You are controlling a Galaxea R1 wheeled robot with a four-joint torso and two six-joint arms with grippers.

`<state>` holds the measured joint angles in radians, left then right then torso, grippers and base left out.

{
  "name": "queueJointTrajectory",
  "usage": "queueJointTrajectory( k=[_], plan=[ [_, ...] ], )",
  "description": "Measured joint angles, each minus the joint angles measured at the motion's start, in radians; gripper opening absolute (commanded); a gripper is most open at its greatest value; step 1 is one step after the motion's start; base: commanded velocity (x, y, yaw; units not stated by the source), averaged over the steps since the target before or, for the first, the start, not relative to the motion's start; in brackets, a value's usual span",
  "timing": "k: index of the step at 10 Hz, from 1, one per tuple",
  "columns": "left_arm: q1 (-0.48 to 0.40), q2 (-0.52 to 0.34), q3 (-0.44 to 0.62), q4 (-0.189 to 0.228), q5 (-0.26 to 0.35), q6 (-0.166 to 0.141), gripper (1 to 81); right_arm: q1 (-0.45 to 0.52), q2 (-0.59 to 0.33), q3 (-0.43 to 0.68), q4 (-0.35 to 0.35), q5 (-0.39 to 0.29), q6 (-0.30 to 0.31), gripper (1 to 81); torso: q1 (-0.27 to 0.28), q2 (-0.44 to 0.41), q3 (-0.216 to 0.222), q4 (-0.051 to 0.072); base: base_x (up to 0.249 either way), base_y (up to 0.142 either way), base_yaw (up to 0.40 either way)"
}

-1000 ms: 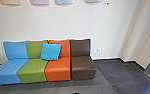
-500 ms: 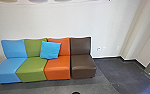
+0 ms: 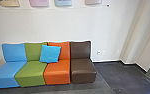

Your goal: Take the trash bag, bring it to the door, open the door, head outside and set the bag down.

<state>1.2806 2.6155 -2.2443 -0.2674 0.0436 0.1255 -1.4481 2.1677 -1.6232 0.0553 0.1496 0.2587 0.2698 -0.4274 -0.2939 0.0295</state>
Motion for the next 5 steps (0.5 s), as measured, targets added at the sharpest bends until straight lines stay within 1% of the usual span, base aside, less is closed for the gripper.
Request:
queueJointTrajectory(
  k=[2, 3, 5],
  plan=[
    [-0.062, -0.001, 0.001, -0.026, 0.053, 0.0, 81.1, 0.042, -0.033, 0.047, 0.024, -0.017, 0.001, 81.1, 0.04, -0.065, -0.007, 0.0, 0.0, 0.0, 0.0],
    [-0.092, -0.004, 0.003, -0.045, 0.072, 0.0, 81.1, 0.061, -0.069, 0.078, 0.03, -0.02, 0.001, 81.1, 0.056, -0.09, -0.024, 0.0, 0.0, 0.0, 0.0],
    [-0.142, -0.009, 0.003, -0.077, 0.128, 0.0, 81.1, 0.086, -0.126, 0.135, 0.042, -0.043, 0.004, 81.1, 0.097, -0.155, -0.086, 0.0, 0.0, 0.0, 0.0]
  ],
)
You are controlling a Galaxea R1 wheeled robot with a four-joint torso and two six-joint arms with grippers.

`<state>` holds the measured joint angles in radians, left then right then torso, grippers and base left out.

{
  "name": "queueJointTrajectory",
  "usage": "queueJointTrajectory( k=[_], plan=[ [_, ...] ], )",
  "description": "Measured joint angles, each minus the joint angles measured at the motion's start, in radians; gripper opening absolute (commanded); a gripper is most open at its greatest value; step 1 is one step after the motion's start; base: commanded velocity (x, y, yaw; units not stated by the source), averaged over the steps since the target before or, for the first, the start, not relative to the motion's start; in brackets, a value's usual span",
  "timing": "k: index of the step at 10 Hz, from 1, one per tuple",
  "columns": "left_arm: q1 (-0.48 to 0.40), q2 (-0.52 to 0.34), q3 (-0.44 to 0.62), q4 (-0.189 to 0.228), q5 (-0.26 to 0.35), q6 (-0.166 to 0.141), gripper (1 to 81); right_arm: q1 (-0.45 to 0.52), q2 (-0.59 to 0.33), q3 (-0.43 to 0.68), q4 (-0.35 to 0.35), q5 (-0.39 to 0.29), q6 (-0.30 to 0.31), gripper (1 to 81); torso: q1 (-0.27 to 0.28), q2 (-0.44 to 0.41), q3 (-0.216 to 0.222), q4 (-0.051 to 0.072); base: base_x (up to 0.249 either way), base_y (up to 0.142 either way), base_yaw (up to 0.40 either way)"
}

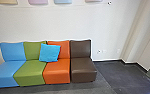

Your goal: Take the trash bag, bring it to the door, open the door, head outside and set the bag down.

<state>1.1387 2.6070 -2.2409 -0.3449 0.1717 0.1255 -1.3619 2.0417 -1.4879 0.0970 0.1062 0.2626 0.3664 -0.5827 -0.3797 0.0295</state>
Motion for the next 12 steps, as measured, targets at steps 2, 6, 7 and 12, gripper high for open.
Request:
queueJointTrajectory(
  k=[2, 6, 7, 12],
  plan=[
    [-0.049, 0.0, 0.0, -0.026, 0.024, 0.0, 81.1, 0.061, -0.035, 0.041, 0.011, -0.005, 0.0, 81.1, 0.046, -0.071, -0.067, 0.0, 0.0, 0.0, 0.0],
    [-0.114, 0.019, -0.006, -0.054, 0.043, 0.0, 81.1, 0.147, -0.085, 0.1, 0.03, -0.06, 0.0, 81.1, 0.139, -0.216, -0.205, 0.0, 0.0, 0.0, 0.0],
    [-0.146, 0.036, -0.009, -0.058, 0.062, -0.001, 81.1, 0.177, -0.088, 0.111, 0.033, -0.08, 0.0, 81.1, 0.161, -0.251, -0.236, 0.0, 0.0, 0.0, 0.0],
    [-0.202, 0.105, -0.084, -0.091, 0.116, -0.005, 81.1, 0.224, -0.123, 0.146, 0.035, -0.136, 0.016, 81.1, 0.265, -0.416, -0.264, 0.0, 0.0, 0.0, 0.0]
  ],
)
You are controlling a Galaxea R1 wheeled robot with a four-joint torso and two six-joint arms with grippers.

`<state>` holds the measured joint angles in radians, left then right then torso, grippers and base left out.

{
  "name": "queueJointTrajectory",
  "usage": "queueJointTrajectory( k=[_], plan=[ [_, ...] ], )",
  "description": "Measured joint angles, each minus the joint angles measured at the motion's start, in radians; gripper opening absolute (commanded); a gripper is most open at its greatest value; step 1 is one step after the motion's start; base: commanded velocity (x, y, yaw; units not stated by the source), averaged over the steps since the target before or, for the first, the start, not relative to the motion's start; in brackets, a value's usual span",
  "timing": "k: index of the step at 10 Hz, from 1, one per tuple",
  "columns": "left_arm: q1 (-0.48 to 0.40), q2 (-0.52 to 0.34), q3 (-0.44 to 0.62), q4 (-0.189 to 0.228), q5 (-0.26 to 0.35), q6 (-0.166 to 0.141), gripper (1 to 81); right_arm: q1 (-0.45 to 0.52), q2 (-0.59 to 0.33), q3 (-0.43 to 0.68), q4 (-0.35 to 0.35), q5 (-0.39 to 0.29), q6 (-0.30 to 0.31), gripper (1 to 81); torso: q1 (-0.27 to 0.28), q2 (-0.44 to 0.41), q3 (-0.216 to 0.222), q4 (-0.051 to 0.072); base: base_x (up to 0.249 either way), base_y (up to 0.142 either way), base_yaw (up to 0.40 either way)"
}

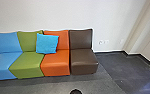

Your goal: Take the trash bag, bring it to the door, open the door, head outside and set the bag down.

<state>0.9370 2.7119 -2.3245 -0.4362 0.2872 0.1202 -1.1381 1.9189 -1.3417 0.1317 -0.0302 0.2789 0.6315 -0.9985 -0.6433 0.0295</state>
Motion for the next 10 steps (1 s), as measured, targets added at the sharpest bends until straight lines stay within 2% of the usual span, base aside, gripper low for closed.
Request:
queueJointTrajectory(
  k=[3, 5, 7, 10],
  plan=[
    [-0.043, 0.064, -0.054, -0.008, 0.025, -0.002, 81.1, 0.006, -0.023, 0.022, 0.001, -0.006, 0.0, 81.1, 0.068, -0.108, 0.0, 0.0, 0.0, 0.0, 0.0],
    [-0.052, 0.064, -0.066, -0.021, 0.033, -0.002, 81.1, 0.02, -0.023, 0.026, 0.002, -0.012, 0.002, 81.1, 0.109, -0.175, -0.007, 0.0, 0.0, 0.0, 0.0],
    [-0.065, 0.068, -0.066, -0.032, 0.035, -0.002, 81.1, 0.054, -0.023, 0.032, 0.006, -0.046, 0.002, 81.1, 0.144, -0.231, -0.051, 0.0, 0.0, 0.0, 0.0],
    [-0.069, 0.072, -0.067, -0.033, 0.047, -0.002, 81.1, 0.117, -0.02, 0.034, 0.021, -0.075, 0.002, 81.1, 0.211, -0.336, -0.15, 0.0, 0.0, 0.0, 0.0]
  ],
)
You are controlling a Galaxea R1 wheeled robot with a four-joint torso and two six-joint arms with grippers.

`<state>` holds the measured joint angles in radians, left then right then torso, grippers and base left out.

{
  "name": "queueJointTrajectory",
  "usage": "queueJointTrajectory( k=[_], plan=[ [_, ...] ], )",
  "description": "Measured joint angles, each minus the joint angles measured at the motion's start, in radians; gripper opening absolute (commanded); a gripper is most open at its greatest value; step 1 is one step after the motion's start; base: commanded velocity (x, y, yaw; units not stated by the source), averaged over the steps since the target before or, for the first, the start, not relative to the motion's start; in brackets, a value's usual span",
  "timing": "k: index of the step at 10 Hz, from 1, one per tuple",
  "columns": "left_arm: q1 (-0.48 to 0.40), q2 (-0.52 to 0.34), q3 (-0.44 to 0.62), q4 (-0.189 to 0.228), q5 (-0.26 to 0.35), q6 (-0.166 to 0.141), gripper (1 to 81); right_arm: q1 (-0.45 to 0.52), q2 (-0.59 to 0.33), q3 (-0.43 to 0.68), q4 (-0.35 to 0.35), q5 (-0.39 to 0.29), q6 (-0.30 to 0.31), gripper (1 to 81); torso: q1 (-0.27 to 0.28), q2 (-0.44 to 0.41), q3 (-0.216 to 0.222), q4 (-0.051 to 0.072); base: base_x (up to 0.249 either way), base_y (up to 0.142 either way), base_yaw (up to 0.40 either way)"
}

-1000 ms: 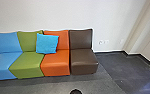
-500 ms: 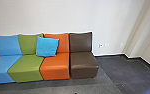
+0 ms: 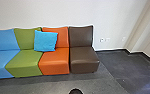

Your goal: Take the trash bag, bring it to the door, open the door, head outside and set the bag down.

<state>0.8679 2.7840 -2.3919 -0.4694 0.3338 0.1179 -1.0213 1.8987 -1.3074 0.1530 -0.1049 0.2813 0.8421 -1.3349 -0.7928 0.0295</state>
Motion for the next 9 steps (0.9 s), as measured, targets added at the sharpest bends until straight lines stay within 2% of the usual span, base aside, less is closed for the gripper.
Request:
queueJointTrajectory(
  k=[4, 5, 8, 9],
  plan=[
    [-0.015, 0.026, -0.06, -0.001, -0.003, 0.0, 81.1, 0.049, 0.019, 0.001, 0.012, -0.03, 0.01, 81.1, 0.092, -0.144, -0.136, 0.0, 0.0, 0.0, 0.0],
    [-0.019, 0.04, -0.074, -0.001, -0.004, 0.0, 81.1, 0.059, 0.021, 0.001, 0.014, -0.04, 0.011, 81.1, 0.109, -0.17, -0.156, 0.0, 0.0, 0.0, 0.0],
    [-0.027, 0.078, -0.112, -0.008, -0.001, 0.0, 81.1, 0.079, 0.022, 0.0, 0.025, -0.058, 0.015, 81.1, 0.166, -0.262, -0.171, 0.0, 0.0, 0.0, 0.0],
    [-0.029, 0.082, -0.124, -0.048, 0.007, 0.0, 81.1, 0.079, 0.022, 0.0, 0.026, -0.06, 0.014, 81.1, 0.188, -0.298, -0.171, 0.0, 0.0, 0.0, 0.0]
  ],
)
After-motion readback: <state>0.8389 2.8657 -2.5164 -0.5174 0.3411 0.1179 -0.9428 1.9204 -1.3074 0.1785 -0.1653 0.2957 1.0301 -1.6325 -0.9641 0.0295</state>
